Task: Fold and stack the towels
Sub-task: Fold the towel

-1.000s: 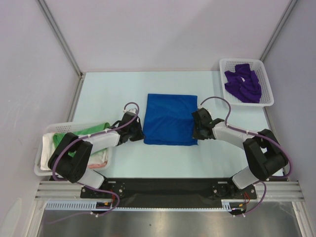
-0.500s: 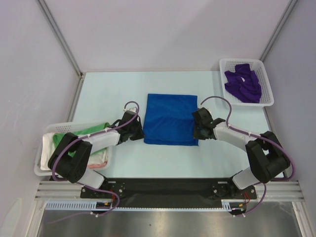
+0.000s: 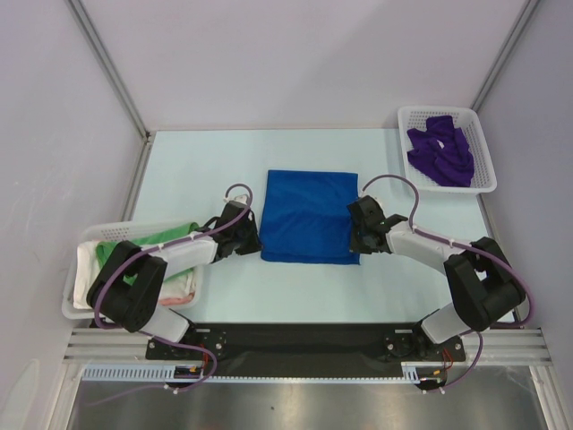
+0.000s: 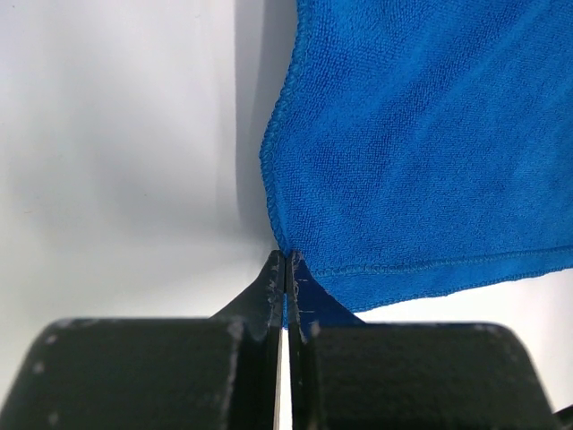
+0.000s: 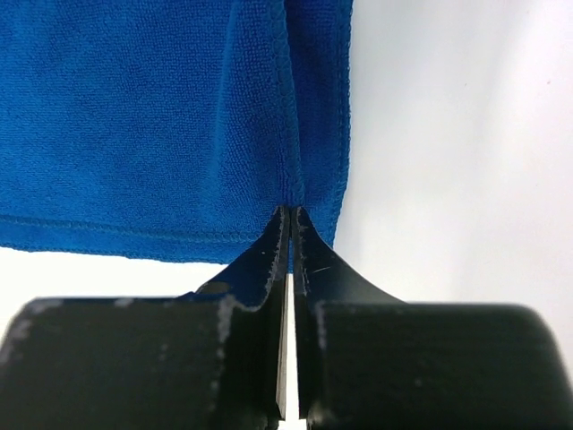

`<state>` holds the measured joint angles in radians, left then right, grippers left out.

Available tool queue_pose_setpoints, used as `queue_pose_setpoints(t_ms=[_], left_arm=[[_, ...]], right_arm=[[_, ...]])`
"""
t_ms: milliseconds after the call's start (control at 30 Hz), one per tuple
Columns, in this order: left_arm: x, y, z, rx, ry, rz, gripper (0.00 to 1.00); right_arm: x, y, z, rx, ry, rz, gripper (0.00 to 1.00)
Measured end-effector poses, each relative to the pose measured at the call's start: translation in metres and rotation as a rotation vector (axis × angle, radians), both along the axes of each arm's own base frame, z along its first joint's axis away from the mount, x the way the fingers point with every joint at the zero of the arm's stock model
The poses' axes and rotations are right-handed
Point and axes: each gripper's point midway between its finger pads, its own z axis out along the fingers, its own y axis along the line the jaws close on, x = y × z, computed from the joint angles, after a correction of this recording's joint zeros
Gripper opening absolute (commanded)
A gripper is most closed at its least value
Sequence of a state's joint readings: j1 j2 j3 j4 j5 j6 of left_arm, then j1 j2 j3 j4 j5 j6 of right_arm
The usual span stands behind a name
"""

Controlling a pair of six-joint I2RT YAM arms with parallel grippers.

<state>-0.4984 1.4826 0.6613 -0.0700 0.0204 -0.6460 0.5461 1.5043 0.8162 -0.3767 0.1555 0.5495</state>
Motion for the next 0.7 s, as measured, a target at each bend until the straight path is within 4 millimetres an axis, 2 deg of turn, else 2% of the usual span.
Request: queue_pose_setpoints(t_ms=[233, 500, 700], left_arm=[[0.001, -0.001, 0.007, -0.005, -0.007, -0.003, 0.00], [0.003, -0.003, 0.023, -0.024, -0.033, -0.008, 0.00], [0.002, -0.002, 0.025, -0.017, -0.035, -0.015, 0.07]], right_arm=[[-0.002, -0.005, 0.002, -0.019, -0.002, -0.009, 0.00], [-0.003, -0.009, 0.017, -0.018, -0.032, -0.016, 0.00], [-0.003, -0.010, 0.023, -0.013, -0.046, -0.016, 0.00]])
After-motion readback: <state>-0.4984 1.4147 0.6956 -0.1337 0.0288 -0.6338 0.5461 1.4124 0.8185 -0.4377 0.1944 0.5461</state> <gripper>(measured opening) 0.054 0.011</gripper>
